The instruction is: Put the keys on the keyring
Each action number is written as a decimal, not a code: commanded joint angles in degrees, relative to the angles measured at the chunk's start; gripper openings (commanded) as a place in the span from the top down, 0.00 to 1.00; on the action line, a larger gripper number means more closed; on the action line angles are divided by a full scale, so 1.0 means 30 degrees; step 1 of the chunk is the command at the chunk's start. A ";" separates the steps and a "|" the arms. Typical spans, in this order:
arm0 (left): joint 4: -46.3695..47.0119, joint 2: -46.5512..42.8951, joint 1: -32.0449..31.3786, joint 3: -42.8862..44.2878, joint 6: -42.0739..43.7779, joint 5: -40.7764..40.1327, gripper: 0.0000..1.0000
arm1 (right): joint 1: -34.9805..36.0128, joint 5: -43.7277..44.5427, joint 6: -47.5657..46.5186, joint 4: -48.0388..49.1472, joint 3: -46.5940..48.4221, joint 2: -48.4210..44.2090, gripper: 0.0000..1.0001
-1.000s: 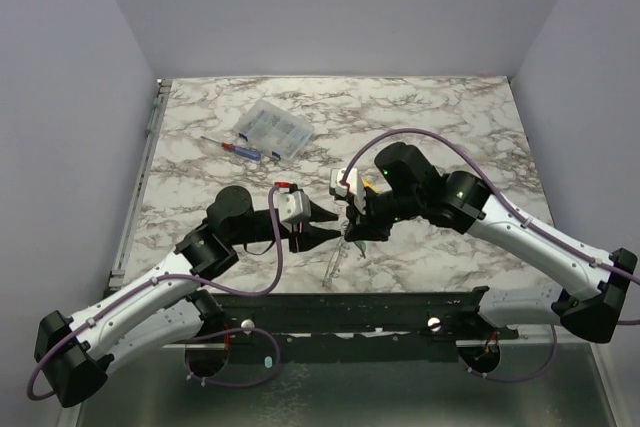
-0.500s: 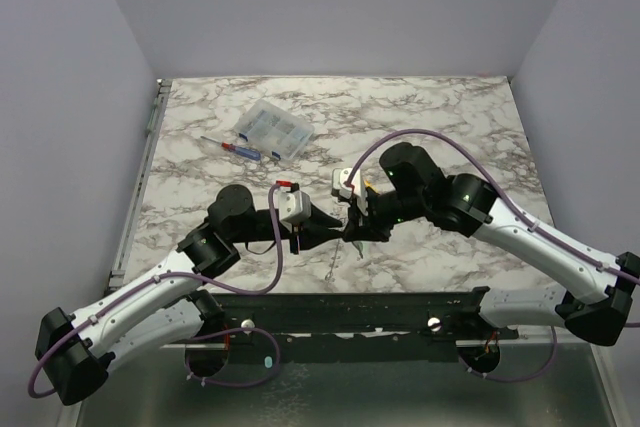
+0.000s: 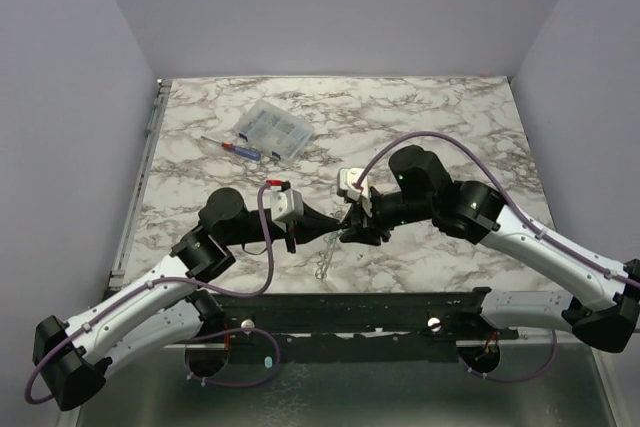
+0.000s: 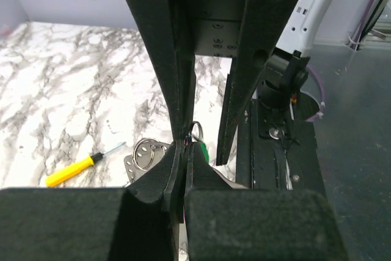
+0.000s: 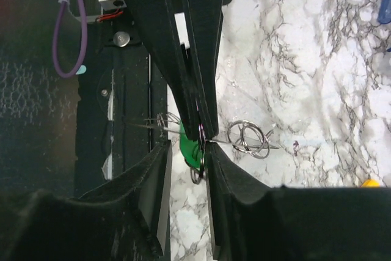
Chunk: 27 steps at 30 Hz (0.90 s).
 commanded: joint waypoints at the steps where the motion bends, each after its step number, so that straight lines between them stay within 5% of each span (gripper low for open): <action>1: 0.1486 -0.1099 0.0038 -0.0187 -0.0210 -0.1457 1.00 | 0.0218 -0.0003 0.0403 0.2764 -0.1689 -0.1805 0.62; 5: 0.1775 -0.1605 0.0074 -0.0329 -0.0301 -0.1576 1.00 | 0.0218 0.0291 0.0977 0.6017 -0.3954 -0.4043 0.50; 14: 0.1857 -0.1915 0.0177 -0.0389 -0.0364 -0.1487 1.00 | 0.0188 0.0195 0.1737 0.9311 -0.5516 -0.4975 0.49; 22: 0.1857 -0.2065 0.0164 -0.0447 -0.0364 -0.1542 1.00 | 0.0188 0.1219 0.1941 1.0801 -0.5788 -0.5014 0.52; 27: 0.1865 -0.2095 0.0191 -0.0463 -0.0335 -0.1571 1.00 | 0.0188 0.1100 0.1847 1.0404 -0.5843 -0.4731 0.64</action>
